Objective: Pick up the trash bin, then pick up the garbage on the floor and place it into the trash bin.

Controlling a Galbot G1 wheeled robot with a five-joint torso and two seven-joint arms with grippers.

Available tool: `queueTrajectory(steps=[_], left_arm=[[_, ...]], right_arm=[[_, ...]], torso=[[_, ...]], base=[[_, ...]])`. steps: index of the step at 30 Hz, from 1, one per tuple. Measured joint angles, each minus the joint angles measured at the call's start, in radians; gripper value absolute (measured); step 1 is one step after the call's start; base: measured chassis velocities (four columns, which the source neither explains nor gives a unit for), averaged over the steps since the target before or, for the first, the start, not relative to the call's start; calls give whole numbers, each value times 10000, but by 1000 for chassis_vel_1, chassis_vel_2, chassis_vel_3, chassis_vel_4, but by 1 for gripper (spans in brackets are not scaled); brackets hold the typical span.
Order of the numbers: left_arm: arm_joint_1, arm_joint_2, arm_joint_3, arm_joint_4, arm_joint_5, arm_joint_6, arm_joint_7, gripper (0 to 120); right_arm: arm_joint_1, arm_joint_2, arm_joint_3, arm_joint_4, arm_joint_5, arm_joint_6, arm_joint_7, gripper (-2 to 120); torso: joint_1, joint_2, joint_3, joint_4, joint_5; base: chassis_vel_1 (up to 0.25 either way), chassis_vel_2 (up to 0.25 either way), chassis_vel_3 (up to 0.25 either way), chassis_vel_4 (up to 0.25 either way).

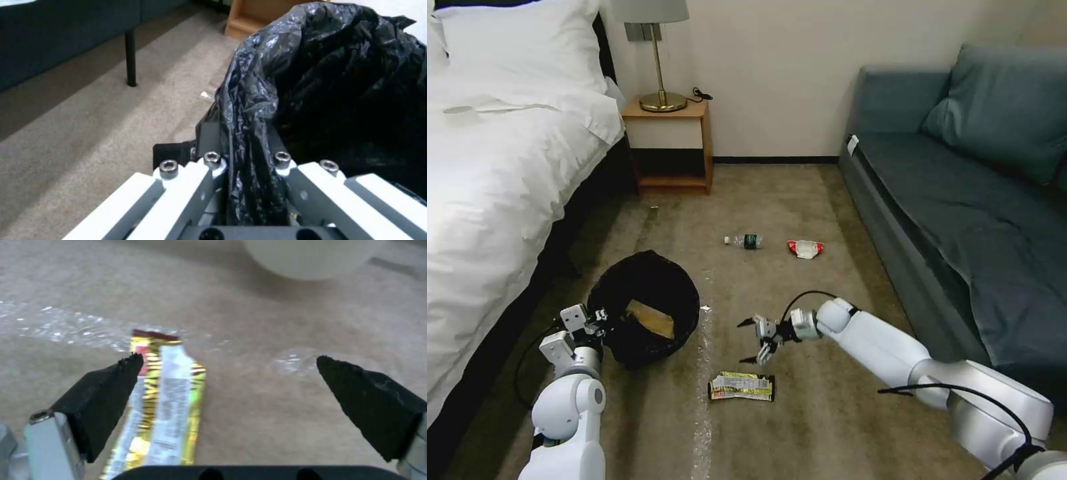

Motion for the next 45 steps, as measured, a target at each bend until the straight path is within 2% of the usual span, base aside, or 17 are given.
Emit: queueTrajectory(steps=[8,17,35,45], left_arm=[[66,-33,-13,47,53,-12,-8,4],[154,-223,70,-198,65,-14,-14,4],[191,-204,150,-250,70,-5,22,4],[204,-261,225,-227,165,-23,43,4]], right_arm=[[-551,40,148,-22,-233,141,21,100],[-1002,166,452,-233,-501,273,21,100],[-1418,630,1727,-1701,-1364,919,-53,100],[-1507,1079,1874,-2204,-1559,1063,-11,100]], torso=[[0,0,-1,1,-2],[0,0,0,-1,1],[0,0,0,0,-1],[0,0,0,1,0]], base=[[0,0,0,0],[0,0,0,0],[0,0,0,0],[0,0,0,0]])
